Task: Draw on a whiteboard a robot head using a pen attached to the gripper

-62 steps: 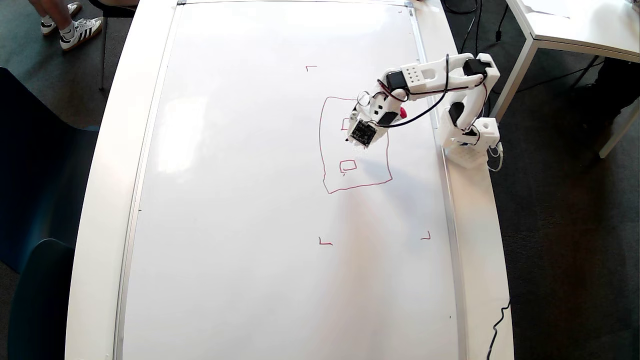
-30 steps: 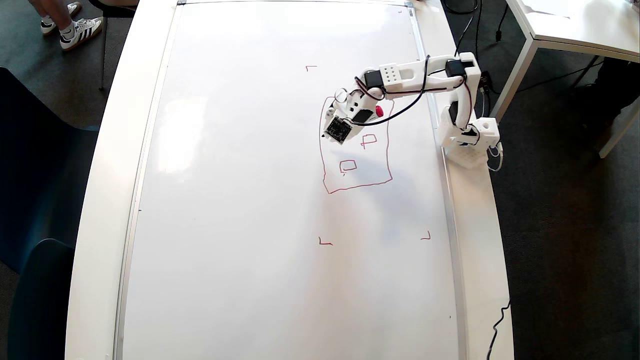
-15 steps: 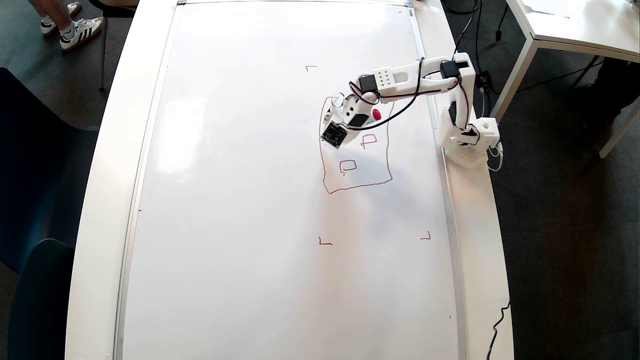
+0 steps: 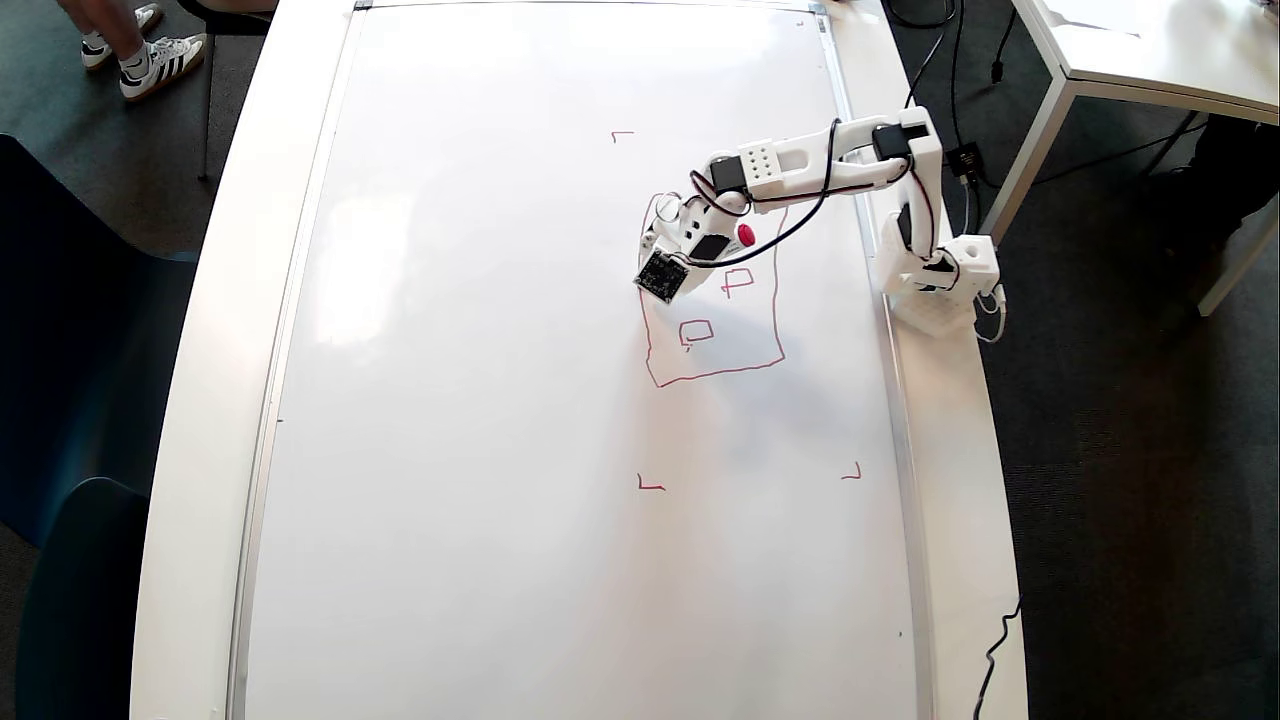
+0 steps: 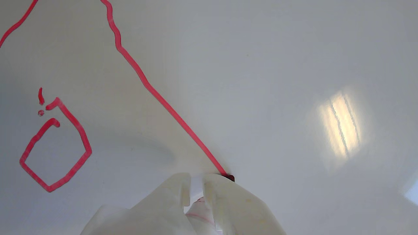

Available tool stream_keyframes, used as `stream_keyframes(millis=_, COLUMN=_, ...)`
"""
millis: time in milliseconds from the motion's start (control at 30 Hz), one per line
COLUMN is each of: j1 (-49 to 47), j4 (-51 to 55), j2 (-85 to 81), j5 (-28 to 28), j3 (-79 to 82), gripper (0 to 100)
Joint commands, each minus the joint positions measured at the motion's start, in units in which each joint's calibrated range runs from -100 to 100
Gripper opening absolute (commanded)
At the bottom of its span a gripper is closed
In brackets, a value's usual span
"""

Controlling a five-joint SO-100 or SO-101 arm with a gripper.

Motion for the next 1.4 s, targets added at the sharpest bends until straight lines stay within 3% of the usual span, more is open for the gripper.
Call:
stream_keyframes(millis=0, j1=-0.01, j4=-0.74, j2=-0.15, j5=0.26, j3=-2.31, gripper=1)
stream_keyframes(millis=200, j1=0.06, j4=-5.43, j2=3.04, j5=0.31, j3=-4.13, gripper=1)
stream_keyframes(millis=1367, j1=-2.88, j4=-9.17, j2=5.89, j5=0.26, j3=-8.67, gripper=1)
